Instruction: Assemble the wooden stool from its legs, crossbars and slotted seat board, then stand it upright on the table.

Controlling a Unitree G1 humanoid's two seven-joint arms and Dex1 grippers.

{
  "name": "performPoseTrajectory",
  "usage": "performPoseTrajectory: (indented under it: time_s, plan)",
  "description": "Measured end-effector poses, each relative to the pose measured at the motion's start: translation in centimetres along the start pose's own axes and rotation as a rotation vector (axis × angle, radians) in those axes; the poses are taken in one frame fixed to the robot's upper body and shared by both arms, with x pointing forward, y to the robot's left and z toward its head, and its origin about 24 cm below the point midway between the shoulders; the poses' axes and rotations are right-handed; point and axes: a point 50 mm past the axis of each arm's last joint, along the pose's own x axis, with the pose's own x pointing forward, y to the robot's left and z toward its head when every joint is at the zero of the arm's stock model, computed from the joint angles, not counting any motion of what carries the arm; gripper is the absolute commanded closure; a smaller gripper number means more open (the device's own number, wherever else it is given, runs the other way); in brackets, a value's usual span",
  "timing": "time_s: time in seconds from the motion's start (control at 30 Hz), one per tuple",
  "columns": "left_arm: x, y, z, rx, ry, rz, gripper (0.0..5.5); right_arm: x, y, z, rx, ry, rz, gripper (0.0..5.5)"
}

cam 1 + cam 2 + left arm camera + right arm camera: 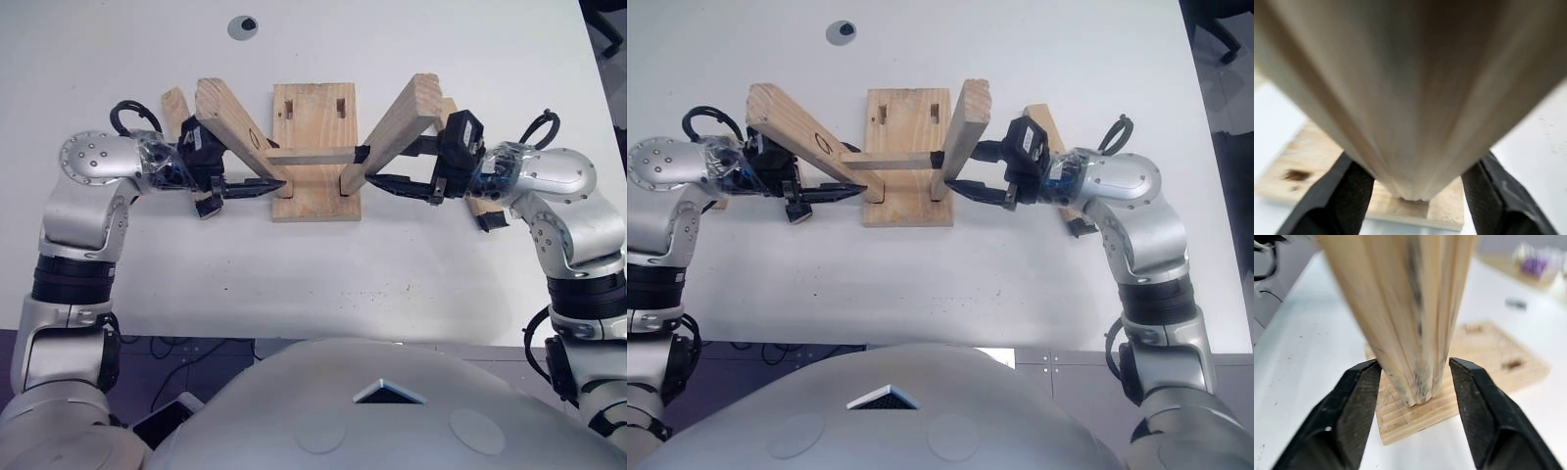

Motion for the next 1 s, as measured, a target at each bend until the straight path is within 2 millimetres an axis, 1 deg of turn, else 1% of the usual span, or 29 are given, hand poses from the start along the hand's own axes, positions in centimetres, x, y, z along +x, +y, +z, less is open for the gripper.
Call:
performPoseTrajectory:
  time_s: [0.27,0.37,0.43,0.53,0.63,0.7,0.73,0.83,0.9,1.0]
  plan:
    - [-0.1,-0.4,-0.4,-0.019,0.011,-0.028,1.14,-0.2,0.0,-0.1,0.009,0.015,0.004,1.18]
    - [-0.4,-0.8,-0.8,-0.035,0.027,-0.041,0.56,-0.3,-0.3,-0.5,0.011,0.041,-0.011,0.56]
    - [-0.6,-0.8,-1.1,-0.034,0.052,-0.035,0.27,-0.6,-0.7,-1.0,0.005,0.075,-0.036,0.55]
    - [-1.3,-0.2,-1.9,0.000,0.103,0.029,0.27,-1.2,-1.1,-1.6,-0.026,0.138,-0.064,0.55]
    - [-2.1,0.3,-2.3,0.008,0.127,0.077,0.27,-1.1,-0.8,-2.0,-0.026,0.172,-0.020,0.55]
    - [-2.6,0.8,-2.2,0.009,0.127,0.101,0.27,-2.0,-0.7,-2.4,-0.024,0.231,0.011,0.55]
    - [-2.8,1.0,-2.1,0.016,0.126,0.109,0.27,-2.3,-0.6,-2.7,-0.012,0.253,0.022,0.55]
    - [-3.0,1.6,-2.0,0.025,0.139,0.127,0.27,-2.2,0.3,-3.5,0.039,0.280,0.083,0.55]
    - [-3.2,2.0,-2.5,0.036,0.184,0.168,0.27,-2.6,0.7,-3.5,0.067,0.312,0.118,0.55]
    - [-3.1,3.1,-3.3,0.054,0.249,0.254,0.27,-2.4,1.6,-3.2,0.116,0.288,0.173,0.55]
